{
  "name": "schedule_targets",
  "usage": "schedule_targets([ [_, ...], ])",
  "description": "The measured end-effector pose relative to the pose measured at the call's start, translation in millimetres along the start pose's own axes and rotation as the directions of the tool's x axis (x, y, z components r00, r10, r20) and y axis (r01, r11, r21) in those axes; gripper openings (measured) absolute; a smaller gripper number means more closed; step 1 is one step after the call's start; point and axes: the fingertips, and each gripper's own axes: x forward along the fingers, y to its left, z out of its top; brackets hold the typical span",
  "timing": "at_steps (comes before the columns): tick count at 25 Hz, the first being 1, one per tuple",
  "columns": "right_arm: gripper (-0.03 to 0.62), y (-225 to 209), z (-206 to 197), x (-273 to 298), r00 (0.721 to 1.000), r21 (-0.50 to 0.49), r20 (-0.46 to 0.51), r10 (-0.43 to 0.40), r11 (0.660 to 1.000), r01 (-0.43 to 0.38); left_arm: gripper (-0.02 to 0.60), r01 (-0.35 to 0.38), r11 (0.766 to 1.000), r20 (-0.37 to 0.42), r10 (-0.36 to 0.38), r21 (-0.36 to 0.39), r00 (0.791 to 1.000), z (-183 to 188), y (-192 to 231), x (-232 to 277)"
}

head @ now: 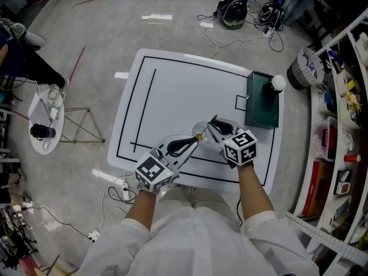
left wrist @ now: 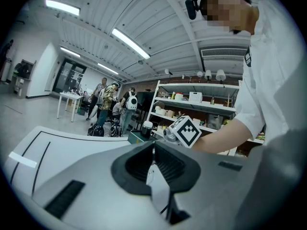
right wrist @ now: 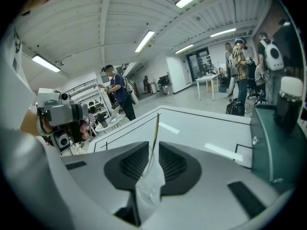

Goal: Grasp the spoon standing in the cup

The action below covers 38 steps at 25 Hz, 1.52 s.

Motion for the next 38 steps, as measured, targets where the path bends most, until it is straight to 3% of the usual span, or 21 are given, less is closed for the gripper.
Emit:
schedule_targets([
  [9,0.025,0,2,1,1.0,-0.029,-0.008,-0.006,1.0,0.006,0.005,0.002,1.0,0.0,-0.002,-0.003,1.0,2,1,1],
  [38,0.008,14,37,-19,0.996,-0.063,0.086,-0.009,0.998,0.015,0.005,0.015,1.0,0.007,-0.015,0.007,1.0,5,3,-1],
])
